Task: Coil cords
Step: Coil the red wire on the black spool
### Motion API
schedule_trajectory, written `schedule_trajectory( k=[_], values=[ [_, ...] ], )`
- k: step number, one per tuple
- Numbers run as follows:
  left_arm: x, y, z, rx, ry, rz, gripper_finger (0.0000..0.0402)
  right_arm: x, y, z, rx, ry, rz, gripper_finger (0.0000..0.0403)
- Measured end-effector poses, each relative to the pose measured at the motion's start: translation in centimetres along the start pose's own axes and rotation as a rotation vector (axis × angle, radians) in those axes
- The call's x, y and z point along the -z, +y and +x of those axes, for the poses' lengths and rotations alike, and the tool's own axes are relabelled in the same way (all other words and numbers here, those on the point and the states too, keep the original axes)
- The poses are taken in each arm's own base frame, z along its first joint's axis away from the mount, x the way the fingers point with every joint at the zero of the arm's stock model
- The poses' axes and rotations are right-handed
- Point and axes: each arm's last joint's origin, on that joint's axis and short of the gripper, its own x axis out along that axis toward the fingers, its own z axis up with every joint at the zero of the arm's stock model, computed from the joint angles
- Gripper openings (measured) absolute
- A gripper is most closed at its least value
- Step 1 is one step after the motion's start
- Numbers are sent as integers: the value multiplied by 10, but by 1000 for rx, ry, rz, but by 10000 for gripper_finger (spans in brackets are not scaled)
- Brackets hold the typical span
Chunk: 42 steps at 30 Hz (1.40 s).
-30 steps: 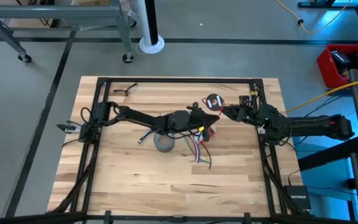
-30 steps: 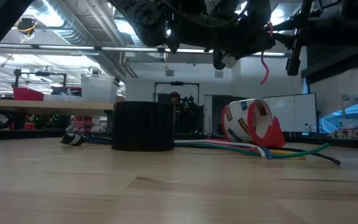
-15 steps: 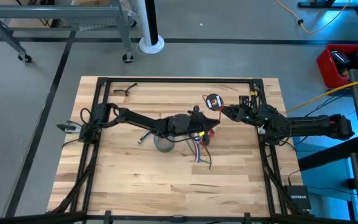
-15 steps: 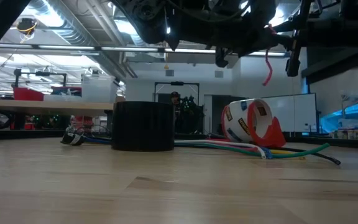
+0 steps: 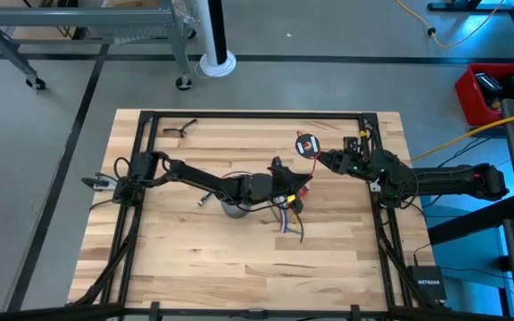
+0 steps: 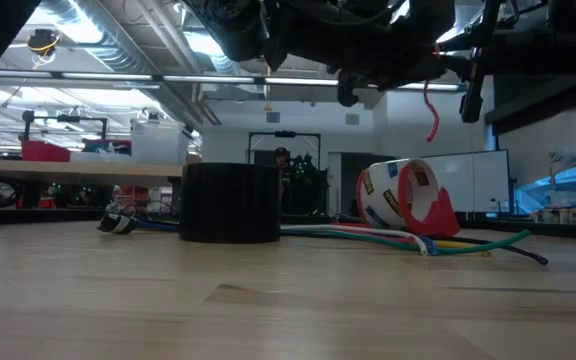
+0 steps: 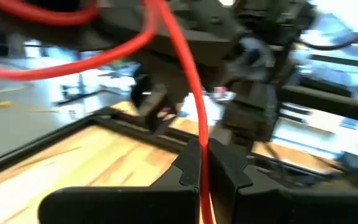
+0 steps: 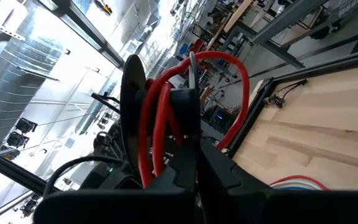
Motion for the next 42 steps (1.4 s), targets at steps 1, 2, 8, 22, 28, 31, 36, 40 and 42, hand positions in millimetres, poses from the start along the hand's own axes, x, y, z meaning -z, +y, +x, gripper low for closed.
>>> schedule_trajectory(
  k=[1, 2, 8, 22, 28, 31, 36, 40, 42],
  values=[
    [1, 0, -1, -44, -2, 3, 2, 0, 0, 0, -2, -1, 0, 3],
    [1, 0, -2, -95, -4, 6, 2, 0, 0, 0, -4, -2, 0, 3],
    [1, 0, -5, -278, -30, 47, 2, 0, 1, 0, -16, 13, 1, 3],
    [-1, 7, -5, -399, -33, 120, 2, 1, 1, 0, -23, 31, 2, 3],
    [-5, 28, 6, -391, -43, 80, 2, 1, 1, 0, -28, 38, 2, 3],
    [-6, 36, 11, -337, -48, 25, 2, 1, 1, 0, -34, 41, 2, 3],
    [-10, 45, 15, -340, -72, -22, 2, 1, 2, 0, -39, 49, 2, 3],
    [-15, 45, 14, -336, -121, -48, 2, 1, 2, 0, -51, 53, 3, 3],
    [-16, 45, 14, -337, -129, -41, 2, 1, 2, 0, -50, 54, 3, 3]
  ],
)
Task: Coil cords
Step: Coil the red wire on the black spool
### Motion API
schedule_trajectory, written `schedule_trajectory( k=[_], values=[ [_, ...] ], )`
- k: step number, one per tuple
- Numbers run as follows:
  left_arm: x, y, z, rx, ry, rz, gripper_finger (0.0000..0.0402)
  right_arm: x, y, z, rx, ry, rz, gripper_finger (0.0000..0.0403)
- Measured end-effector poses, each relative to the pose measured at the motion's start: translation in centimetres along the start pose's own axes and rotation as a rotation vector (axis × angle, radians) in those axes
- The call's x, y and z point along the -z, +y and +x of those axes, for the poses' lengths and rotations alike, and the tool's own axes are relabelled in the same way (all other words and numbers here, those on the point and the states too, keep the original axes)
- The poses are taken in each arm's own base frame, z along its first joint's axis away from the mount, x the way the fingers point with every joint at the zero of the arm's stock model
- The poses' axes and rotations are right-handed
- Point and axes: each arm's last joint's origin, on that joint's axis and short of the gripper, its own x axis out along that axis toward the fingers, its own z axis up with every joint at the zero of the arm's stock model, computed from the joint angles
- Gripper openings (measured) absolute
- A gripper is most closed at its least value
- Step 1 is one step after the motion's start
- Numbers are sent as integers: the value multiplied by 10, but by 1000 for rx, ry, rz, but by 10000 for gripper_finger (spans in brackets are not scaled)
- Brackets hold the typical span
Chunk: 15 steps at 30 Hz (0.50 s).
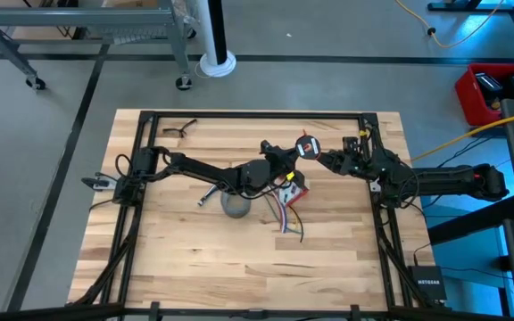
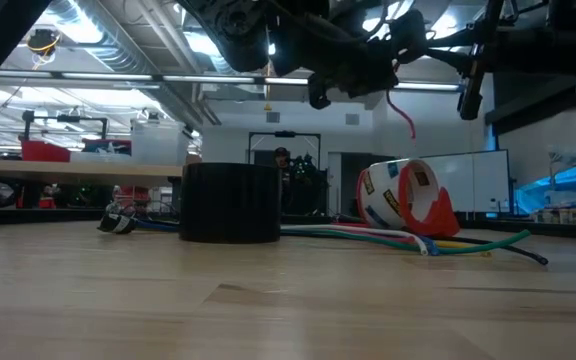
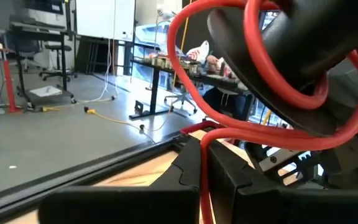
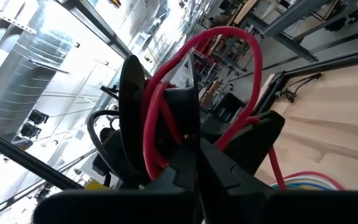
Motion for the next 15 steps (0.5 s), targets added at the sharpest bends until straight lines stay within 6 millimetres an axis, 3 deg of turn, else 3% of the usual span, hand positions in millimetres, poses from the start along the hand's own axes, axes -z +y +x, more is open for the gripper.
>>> schedule_trajectory(
  k=[6, 15],
  values=[
    [1, -7, -8, -50, -8, 14, 1, 0, 0, 0, -2, 6, 0, 3],
    [3, -33, -42, -207, -1, 231, 1, -1, -1, 0, 32, -38, -2, 3]
  ],
)
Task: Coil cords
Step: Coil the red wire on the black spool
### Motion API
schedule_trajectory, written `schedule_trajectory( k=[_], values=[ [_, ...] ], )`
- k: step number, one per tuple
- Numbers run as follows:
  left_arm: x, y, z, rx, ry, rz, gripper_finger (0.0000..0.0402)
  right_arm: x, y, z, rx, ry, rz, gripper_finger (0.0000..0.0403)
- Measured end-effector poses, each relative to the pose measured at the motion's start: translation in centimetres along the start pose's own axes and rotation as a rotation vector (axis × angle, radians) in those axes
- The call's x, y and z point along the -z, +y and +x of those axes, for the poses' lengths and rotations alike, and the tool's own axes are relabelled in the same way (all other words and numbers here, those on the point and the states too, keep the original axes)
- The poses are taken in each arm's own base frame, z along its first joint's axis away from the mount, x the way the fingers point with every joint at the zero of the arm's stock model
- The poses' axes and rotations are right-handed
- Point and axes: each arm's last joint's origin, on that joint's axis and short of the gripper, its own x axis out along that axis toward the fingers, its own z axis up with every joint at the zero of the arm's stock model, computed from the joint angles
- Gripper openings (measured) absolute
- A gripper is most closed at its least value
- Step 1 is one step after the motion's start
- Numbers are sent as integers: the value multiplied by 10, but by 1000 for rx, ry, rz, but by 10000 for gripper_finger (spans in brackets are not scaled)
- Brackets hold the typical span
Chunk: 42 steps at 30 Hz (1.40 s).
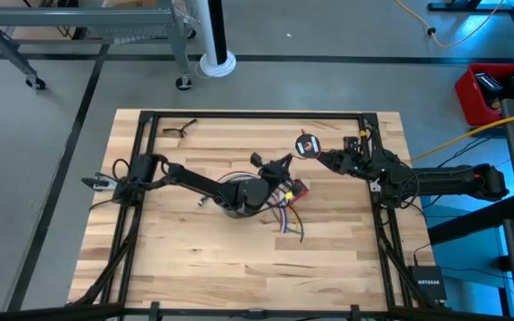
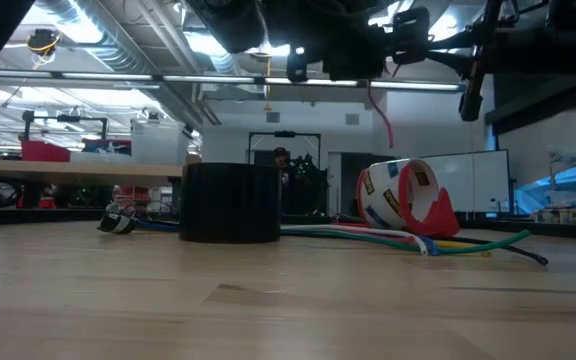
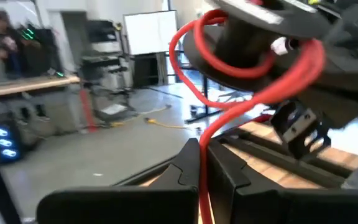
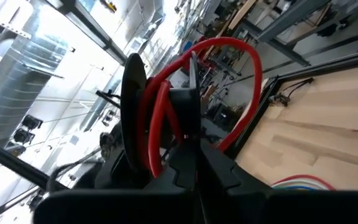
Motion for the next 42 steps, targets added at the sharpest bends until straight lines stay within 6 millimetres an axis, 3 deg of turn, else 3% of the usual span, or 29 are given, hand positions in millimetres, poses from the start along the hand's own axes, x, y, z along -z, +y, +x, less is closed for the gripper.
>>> schedule_trajectory(
  k=[13, 23, 31, 36, 39, 42],
  values=[
    [-1, -16, -33, -8, 10, 113, 1, -2, -2, 0, 55, -74, -2, 3],
    [-2, -23, -50, 5, 11, 190, 9, -1, -1, 0, 29, -34, 11, 3],
    [-2, -21, -46, -6, 13, 92, 60, -1, 0, 0, 10, -19, 37, 3],
    [-2, -20, -45, -28, 17, 147, 100, 0, 0, 0, -10, 8, 37, 3],
    [-2, -17, -42, -79, 26, 169, 111, 2, 2, 0, -45, 66, 33, 3],
    [4, -10, -31, -82, 25, 54, 110, 2, 5, 0, -102, 118, 31, 3]
  ],
)
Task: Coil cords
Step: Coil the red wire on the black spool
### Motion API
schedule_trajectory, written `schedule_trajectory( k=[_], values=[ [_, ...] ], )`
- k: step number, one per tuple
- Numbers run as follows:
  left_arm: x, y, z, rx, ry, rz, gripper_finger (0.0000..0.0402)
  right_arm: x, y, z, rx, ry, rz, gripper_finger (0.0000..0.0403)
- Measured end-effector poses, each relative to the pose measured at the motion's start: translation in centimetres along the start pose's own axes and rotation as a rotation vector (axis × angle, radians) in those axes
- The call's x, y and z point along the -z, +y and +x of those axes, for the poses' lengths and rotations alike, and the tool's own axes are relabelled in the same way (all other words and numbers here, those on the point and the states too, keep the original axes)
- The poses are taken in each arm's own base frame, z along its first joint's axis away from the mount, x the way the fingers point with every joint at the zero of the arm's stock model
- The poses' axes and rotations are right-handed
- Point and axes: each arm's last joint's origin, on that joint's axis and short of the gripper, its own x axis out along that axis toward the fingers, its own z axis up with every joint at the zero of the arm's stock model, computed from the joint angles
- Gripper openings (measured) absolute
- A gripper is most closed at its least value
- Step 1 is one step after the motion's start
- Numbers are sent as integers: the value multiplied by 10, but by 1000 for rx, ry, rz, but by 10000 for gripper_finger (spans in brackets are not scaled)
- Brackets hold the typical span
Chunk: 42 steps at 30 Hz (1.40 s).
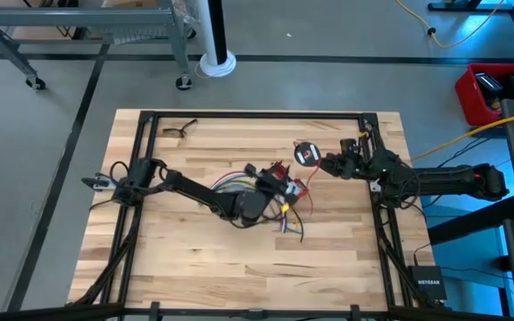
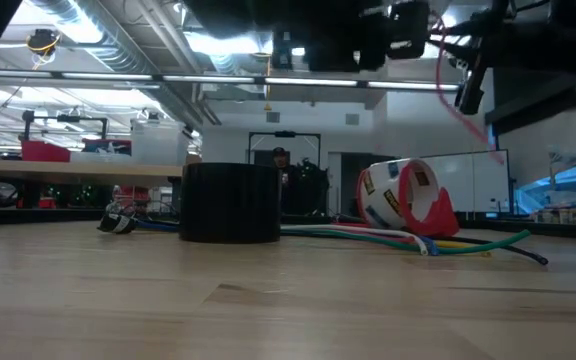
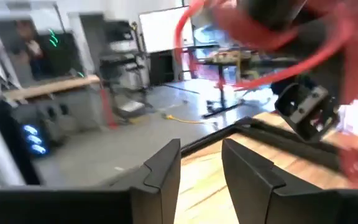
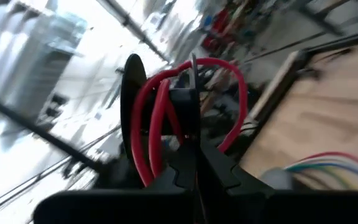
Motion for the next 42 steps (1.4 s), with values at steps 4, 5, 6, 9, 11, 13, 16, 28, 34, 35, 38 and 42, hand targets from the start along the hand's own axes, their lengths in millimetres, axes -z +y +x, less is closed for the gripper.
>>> schedule_trajectory(
  k=[4, 5, 6, 9, 11, 13, 16, 28, 34, 35, 38, 42],
  values=[
    [16, 6, 16, 195, 17, -166, 103, -1, 7, 0, -97, 44, -13, 3],
    [19, 6, 19, 260, 25, -212, 101, -1, 7, 0, -112, 54, -15, 3],
    [22, 7, 20, 314, 32, -257, 101, -1, 8, 0, -120, 65, -16, 3],
    [23, 10, 25, 403, 31, -340, 100, 0, 8, -1, -132, 88, -17, 3],
    [22, 11, 27, 426, 15, -361, 100, 1, 7, -1, -129, 106, -27, 3],
    [20, 13, 27, 460, -21, -384, 100, 2, 5, 0, -116, 123, -44, 3],
    [20, 21, 26, 569, -85, -440, 100, 4, 3, 0, -97, 135, -62, 3],
    [25, 59, 26, 729, -69, -644, 100, 4, 2, 0, -71, 123, -83, 3],
    [22, 60, 28, 818, -81, -661, 100, 1, -6, 0, 103, -49, -83, 3],
    [22, 60, 28, 811, -80, -655, 100, 0, -7, 0, 123, -74, -84, 3],
    [17, 53, 30, 786, -83, -549, 100, 1, -12, 1, 182, -95, -84, 3],
    [-7, 34, 33, 764, -90, -377, 100, 3, -19, 4, 236, -103, -86, 3]
  ],
)
